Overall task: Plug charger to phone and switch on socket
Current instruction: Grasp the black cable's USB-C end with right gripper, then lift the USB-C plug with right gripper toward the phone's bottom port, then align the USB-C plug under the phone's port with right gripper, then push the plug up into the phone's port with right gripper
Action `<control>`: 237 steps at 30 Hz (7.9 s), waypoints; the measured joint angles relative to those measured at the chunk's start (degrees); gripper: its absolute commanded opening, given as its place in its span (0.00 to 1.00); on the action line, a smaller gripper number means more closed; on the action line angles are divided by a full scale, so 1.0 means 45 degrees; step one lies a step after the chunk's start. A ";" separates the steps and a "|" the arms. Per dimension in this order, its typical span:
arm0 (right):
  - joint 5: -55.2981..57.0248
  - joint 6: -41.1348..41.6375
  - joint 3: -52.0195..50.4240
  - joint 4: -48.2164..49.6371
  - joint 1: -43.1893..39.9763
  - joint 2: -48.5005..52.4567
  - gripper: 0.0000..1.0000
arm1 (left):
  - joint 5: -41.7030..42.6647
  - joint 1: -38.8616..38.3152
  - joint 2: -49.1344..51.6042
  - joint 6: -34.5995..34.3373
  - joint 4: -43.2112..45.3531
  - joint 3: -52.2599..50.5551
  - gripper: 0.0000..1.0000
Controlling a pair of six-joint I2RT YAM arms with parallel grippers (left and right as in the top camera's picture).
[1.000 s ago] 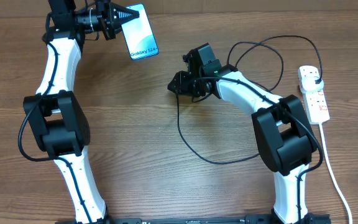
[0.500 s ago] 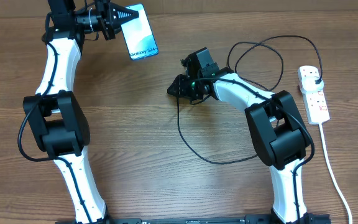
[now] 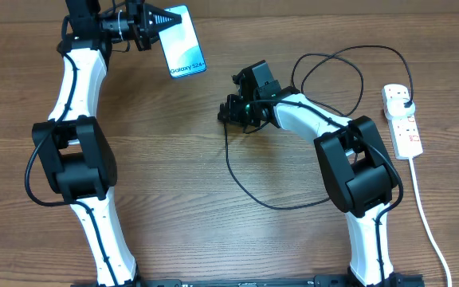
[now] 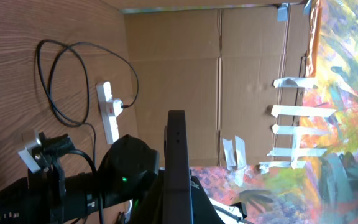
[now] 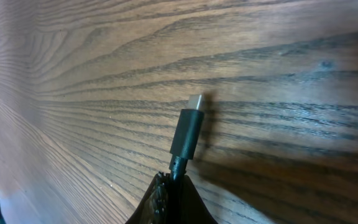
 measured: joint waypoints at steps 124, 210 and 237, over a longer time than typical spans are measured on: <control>-0.2098 0.3813 -0.8262 0.6989 0.0500 -1.2871 0.04 | -0.3298 -0.2195 -0.3798 0.2560 -0.7145 -0.0005 0.04; -0.2123 0.3526 -0.8262 0.7009 0.0500 -1.2808 0.04 | -0.2613 -0.2195 -0.3798 0.3351 -0.7291 -0.0005 0.04; -0.2331 0.3531 -0.8262 0.7213 0.0500 -1.2740 0.04 | -0.2608 -0.2312 -0.3798 0.3351 -0.7295 -0.0005 0.04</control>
